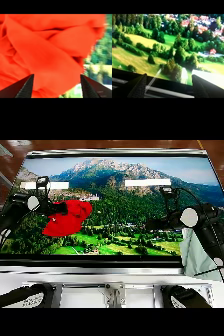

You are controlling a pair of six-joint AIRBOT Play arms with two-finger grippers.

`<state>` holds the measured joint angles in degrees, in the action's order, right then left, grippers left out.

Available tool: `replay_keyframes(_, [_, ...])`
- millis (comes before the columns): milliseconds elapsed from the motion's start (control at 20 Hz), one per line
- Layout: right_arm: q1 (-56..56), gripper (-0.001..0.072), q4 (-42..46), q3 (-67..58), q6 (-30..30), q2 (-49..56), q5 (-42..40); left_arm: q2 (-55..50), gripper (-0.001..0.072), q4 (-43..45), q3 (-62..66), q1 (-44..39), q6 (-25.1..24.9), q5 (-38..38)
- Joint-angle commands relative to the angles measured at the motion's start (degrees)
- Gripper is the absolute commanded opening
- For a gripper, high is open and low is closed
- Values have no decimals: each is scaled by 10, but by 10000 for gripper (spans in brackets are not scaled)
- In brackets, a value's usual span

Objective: Fold the shirts.

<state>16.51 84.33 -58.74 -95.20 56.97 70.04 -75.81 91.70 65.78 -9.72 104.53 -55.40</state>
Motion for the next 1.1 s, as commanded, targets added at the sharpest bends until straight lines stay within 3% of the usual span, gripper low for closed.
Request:
replay_keyframes(0, [0, 682, -1, 0, -28, 0, -13, -88, 720, -38, 12, 39, -3, 2])
replay_keyframes(200, [0, 682, -1, 1, -43, 1, -20, -152, 717, -57, 11, 40, -3, 37])
replay_keyframes(250, [0, 682, -1, 1, -43, 4, -21, -160, 643, -79, 11, 40, -3, 47])
replay_keyframes(300, [0, 682, 0, 1, -43, 6, -22, -162, 233, -103, 12, 40, -3, 49])
replay_keyframes(350, [0, 682, 0, 1, -43, 9, -26, -158, 50, -125, 17, 41, -12, 45])
replay_keyframes(500, [0, 682, -1, 1, -43, 25, -48, -107, 37, -180, 56, 35, -107, 4])
replay_keyframes(700, [0, 682, 13, 1, -15, 50, -32, 73, 36, -185, 90, -30, -121, -9])
replay_keyframes(900, [0, 682, 32, -9, 7, 37, 35, 235, 36, -184, 90, -144, -34, -6])
replay_keyframes(1050, [0, 682, 52, -18, 37, -4, 66, 256, 37, -183, 75, -254, 24, -4])
